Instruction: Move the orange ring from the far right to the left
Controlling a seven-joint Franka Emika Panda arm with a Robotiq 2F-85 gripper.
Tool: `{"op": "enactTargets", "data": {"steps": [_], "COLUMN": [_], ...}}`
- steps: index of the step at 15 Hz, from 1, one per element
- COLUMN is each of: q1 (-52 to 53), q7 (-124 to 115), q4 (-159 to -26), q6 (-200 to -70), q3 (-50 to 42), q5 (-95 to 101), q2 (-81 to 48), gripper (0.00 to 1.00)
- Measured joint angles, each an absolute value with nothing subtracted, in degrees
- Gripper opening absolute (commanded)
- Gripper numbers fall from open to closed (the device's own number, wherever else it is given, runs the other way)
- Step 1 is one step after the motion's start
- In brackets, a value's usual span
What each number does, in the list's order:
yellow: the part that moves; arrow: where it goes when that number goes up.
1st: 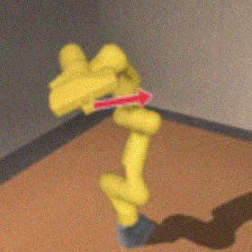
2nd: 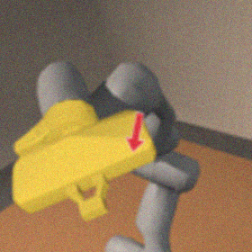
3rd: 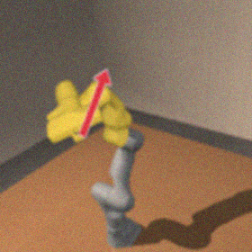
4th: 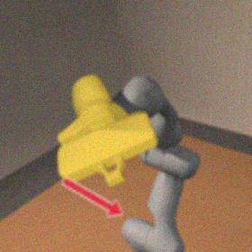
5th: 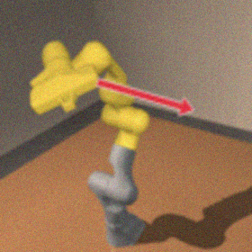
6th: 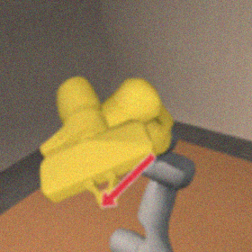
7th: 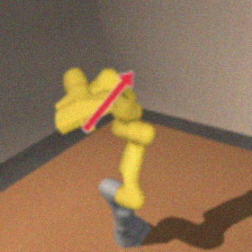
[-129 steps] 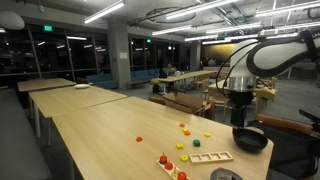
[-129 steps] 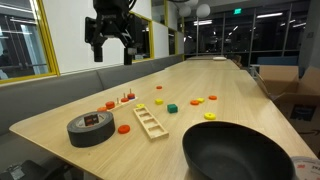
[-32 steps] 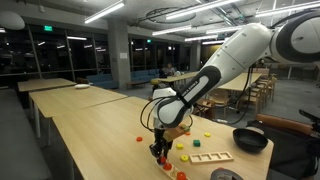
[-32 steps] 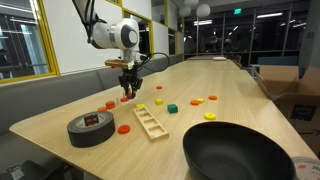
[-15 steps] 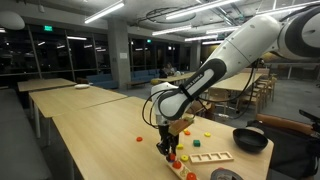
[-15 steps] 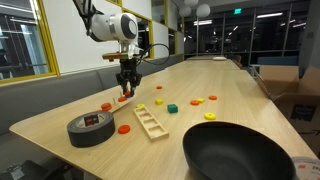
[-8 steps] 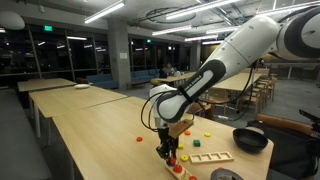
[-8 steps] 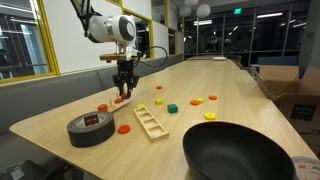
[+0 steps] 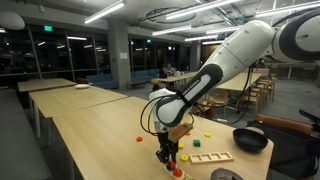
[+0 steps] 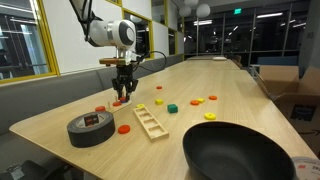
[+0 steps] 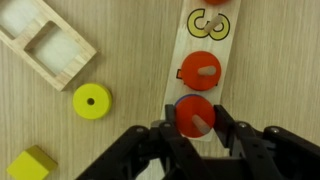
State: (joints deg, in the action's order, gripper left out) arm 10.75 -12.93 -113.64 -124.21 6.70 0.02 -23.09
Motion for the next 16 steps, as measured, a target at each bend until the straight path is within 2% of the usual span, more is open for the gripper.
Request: {"op": "enactTargets", "data": {"steps": [4,5,16], "q1": [10.74,10.72,9.93], "q7": [-12.93,-12.93,-13.15], "q4": [-113.82,-113.95,-121.86], "q6": [-125.26,-126.03,-138.75], "q3": [6.70,6.70,6.48], "q5": [-0.92,-1.12,-3.17], "q2": [-23.18,-23.18,-18.65], "gripper": [0.97,1.00,1.00]}}
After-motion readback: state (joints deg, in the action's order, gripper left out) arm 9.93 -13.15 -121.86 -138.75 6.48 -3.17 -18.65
